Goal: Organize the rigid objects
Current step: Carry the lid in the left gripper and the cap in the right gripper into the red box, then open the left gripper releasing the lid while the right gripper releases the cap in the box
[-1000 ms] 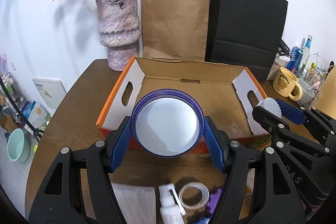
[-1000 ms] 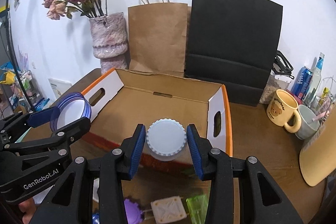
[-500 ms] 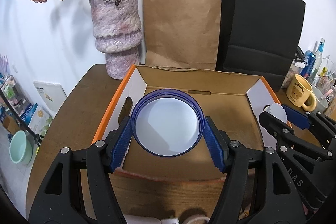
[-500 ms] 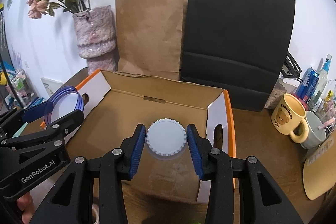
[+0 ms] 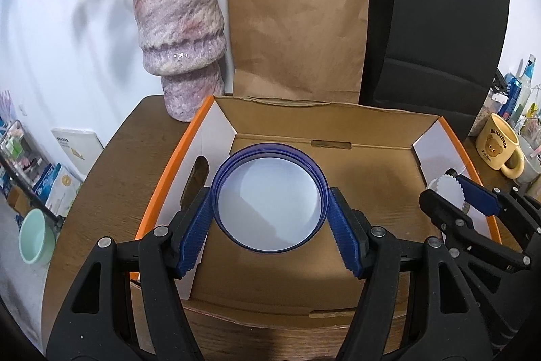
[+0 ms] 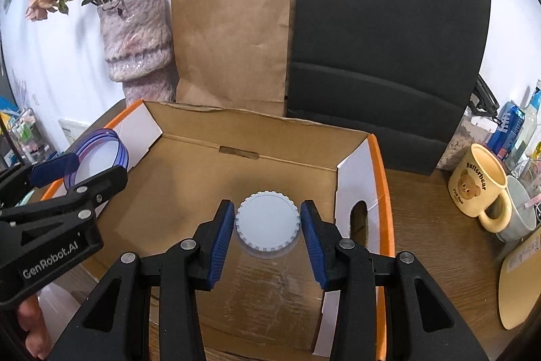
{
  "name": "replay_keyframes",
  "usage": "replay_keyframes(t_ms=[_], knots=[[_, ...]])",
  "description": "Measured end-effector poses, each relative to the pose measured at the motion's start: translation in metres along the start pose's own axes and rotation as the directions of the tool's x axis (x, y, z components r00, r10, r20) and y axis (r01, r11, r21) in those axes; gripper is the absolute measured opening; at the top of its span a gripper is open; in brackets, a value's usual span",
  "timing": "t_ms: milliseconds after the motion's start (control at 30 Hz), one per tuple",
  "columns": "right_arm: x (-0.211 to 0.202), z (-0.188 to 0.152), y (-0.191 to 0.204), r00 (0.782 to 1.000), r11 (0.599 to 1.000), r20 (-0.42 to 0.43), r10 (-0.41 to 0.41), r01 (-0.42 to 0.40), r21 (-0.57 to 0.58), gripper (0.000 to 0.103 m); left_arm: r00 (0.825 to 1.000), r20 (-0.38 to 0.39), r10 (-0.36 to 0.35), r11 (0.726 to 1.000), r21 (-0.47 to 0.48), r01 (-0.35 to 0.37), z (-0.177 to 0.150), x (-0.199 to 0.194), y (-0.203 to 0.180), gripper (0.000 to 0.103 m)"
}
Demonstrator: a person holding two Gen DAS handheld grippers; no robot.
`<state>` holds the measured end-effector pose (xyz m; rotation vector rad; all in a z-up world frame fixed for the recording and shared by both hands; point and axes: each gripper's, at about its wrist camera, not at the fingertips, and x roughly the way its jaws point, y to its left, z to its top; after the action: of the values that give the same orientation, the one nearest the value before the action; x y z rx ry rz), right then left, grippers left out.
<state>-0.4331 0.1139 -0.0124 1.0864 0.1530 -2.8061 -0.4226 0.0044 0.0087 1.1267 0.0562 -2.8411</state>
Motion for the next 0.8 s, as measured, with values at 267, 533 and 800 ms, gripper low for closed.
replay_keyframes(t_ms=[267, 533, 800], knots=[[0.0047, -0.0036, -0.0004, 1.000, 1.000, -0.021, 0.003, -0.003, 0.000, 0.050, 1.000, 0.013, 0.010, 1.000, -0.001, -0.010, 0.0017, 0.0000, 0.0013, 0.103], [0.0072, -0.0049, -0.0039, 0.999, 1.000, -0.036, -0.007, 0.007, 0.012, 0.091, 1.000, 0.020, 0.023, 1.000, -0.006, -0.023, 0.0040, -0.0017, 0.0056, 0.103], [0.0043, -0.0050, -0.0055, 0.999, 1.000, -0.033, -0.005, 0.005, 0.014, 0.091, 1.000, 0.020, 0.018, 1.000, -0.005, -0.017, 0.0041, -0.0041, 0.0060, 0.103]])
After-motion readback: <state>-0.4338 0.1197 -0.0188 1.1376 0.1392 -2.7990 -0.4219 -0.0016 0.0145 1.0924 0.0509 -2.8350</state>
